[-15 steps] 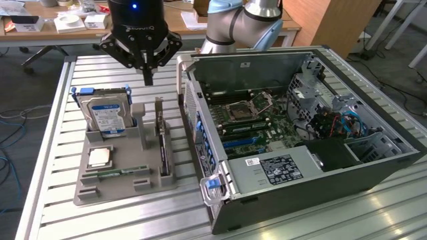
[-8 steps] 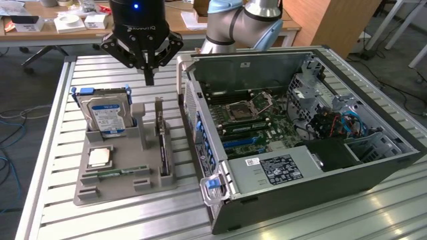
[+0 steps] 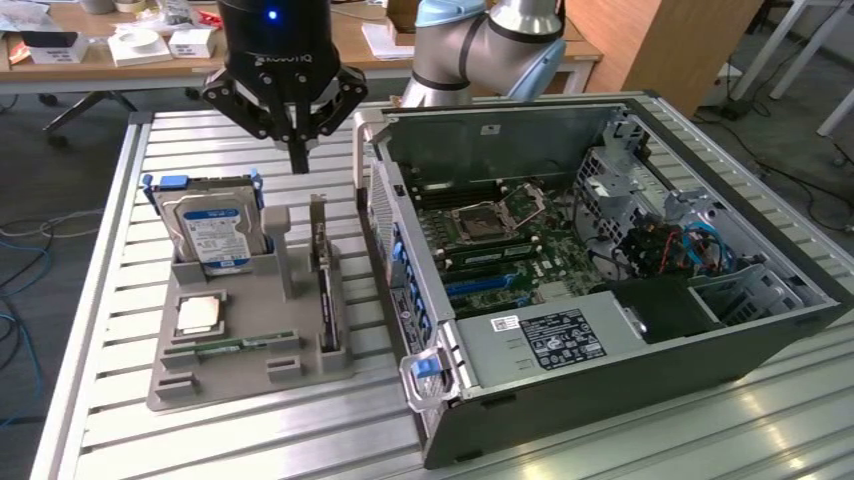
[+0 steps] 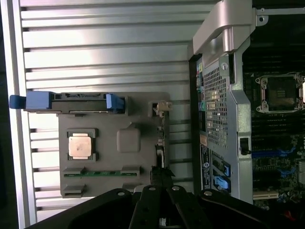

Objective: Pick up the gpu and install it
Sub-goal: 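Reach for the gpu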

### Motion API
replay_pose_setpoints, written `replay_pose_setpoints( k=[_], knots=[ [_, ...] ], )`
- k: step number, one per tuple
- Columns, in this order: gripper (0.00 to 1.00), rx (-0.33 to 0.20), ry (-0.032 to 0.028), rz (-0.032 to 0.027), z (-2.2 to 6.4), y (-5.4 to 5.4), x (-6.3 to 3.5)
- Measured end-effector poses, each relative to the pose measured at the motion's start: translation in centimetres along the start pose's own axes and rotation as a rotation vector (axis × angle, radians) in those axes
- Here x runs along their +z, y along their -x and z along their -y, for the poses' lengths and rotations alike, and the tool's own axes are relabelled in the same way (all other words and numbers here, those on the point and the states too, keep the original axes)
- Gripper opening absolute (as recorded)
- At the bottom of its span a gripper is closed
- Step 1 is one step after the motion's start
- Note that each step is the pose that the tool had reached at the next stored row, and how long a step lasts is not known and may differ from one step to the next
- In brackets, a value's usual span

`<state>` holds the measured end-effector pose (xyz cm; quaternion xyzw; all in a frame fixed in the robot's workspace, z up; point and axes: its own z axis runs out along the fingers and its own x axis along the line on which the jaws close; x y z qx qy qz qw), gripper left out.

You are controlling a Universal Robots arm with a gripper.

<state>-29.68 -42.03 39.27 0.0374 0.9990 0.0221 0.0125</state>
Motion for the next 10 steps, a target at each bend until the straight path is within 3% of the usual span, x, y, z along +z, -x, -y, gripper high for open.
replay_pose_setpoints(
  k=[10],
  knots=[
    [0.1, 0.0, -0.0001, 0.0, 0.95, 0.07, -0.04]
  ],
)
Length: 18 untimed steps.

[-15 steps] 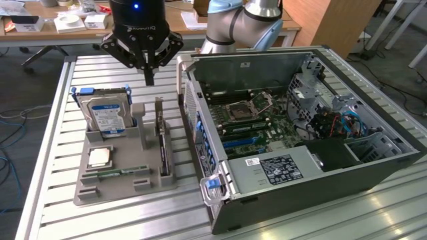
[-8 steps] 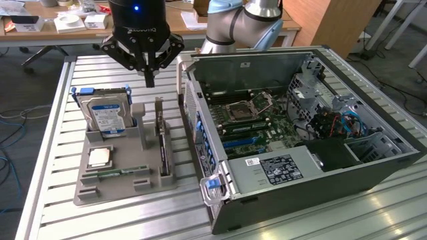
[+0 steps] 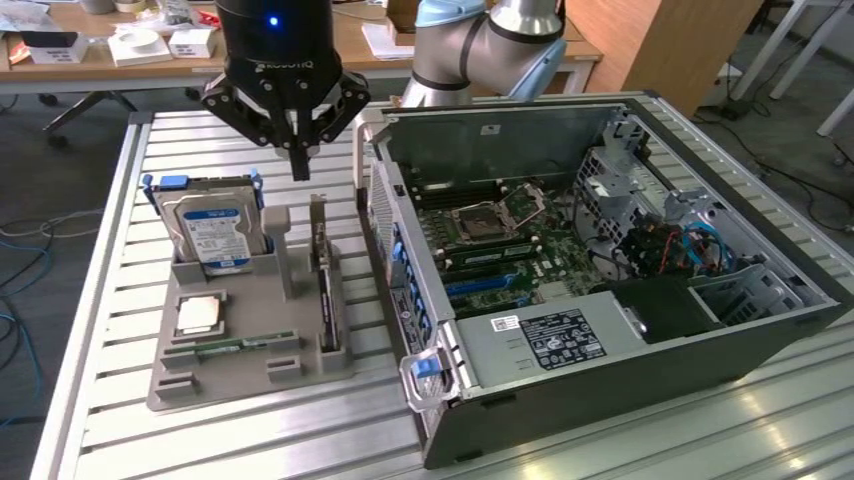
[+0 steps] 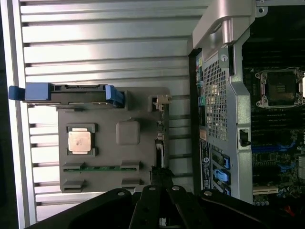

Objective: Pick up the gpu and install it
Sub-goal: 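Reach for the gpu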

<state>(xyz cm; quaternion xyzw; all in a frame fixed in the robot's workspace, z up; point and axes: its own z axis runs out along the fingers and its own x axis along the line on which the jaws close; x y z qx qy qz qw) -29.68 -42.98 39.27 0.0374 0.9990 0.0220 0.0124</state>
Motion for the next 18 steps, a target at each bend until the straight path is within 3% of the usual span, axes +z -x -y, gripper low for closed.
replay_pose_setpoints(
  k=[11, 18],
  knots=[
    [0.1, 0.0, 0.0001, 0.0, 0.04, 0.0, 0.0],
    [0.1, 0.0, 0.0002, 0.0001, 0.83, 0.06, -0.03]
  ],
)
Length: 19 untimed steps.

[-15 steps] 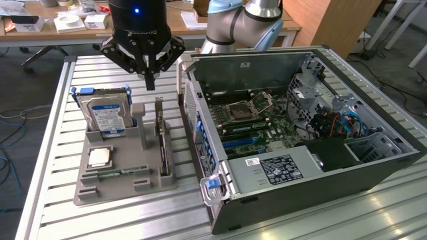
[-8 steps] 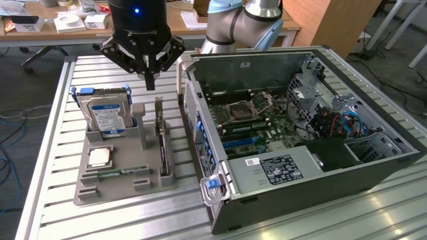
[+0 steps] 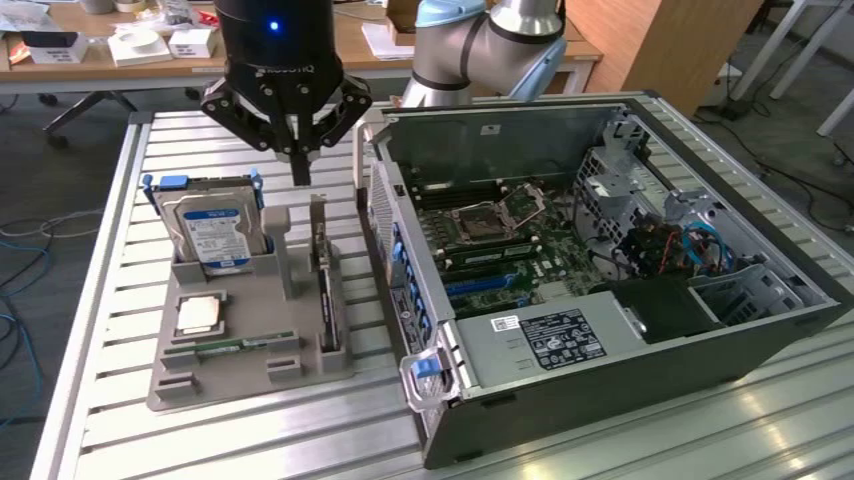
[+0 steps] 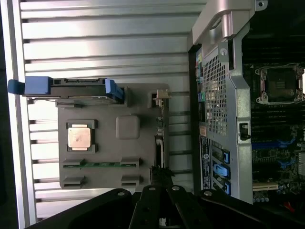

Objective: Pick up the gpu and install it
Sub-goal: 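Reach for the gpu, then pick up the gpu and move the gpu toward the slot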

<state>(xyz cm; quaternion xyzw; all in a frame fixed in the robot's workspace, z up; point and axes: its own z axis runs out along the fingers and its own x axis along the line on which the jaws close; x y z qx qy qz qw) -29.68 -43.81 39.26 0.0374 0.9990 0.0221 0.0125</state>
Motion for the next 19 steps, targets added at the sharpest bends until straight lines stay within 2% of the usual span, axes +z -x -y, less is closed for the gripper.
replay_pose_setpoints(
  k=[3, 19],
  knots=[
    [0.1, 0.0, 0.0, 0.0, 0.32, 0.03, -0.01],
    [0.1, 0.0, -0.0001, 0.0, 0.31, 0.3, -0.01]
  ],
)
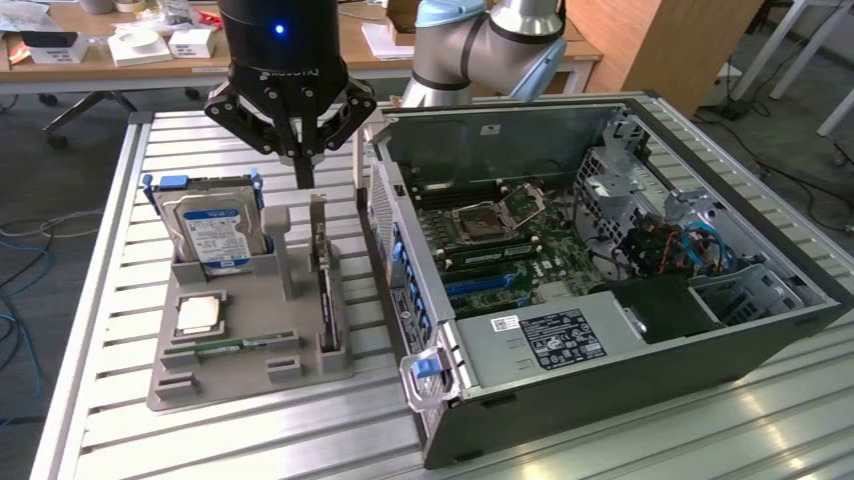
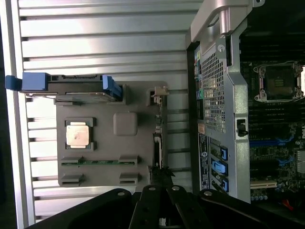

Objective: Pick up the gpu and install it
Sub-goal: 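Pick up the gpu and move the gpu toward the slot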

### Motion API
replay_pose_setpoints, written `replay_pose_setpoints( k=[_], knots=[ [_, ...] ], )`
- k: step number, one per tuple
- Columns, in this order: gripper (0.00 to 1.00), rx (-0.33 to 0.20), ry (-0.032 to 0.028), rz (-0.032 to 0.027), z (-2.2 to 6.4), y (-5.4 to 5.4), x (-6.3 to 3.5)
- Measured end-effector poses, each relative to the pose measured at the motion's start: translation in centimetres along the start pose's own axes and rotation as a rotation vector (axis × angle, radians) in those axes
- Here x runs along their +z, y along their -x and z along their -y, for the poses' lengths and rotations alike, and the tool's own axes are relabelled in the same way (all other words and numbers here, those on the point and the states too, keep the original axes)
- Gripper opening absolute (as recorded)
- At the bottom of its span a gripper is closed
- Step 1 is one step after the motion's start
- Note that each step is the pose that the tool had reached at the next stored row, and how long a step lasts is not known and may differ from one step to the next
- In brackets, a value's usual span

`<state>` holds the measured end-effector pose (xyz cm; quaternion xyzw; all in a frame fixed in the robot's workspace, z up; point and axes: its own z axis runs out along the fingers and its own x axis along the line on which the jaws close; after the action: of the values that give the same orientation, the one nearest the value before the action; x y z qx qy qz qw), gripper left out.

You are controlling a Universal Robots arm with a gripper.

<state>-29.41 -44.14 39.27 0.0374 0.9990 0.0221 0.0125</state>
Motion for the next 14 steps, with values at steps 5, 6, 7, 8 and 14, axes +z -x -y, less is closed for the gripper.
replay_pose_setpoints(
  k=[5, 6, 7, 8, 14],
  knots=[
    [0.1, 0.0, 0.0, 0.0, 0.0, 0.0, 0.0],
    [0.1, 0.0, 0.0, 0.0, 0.0, 0.0, 0.0],
    [0.11, 0.0, 0.0, 0.0, 0.0, 0.0, 0.0],
    [0.11, 0.0, 0.0, 0.0, 0.0, 0.0, 0.0],
    [0.35, 0.0, 0.0, 0.0, 0.0, 0.0, 0.0]
  ],
)
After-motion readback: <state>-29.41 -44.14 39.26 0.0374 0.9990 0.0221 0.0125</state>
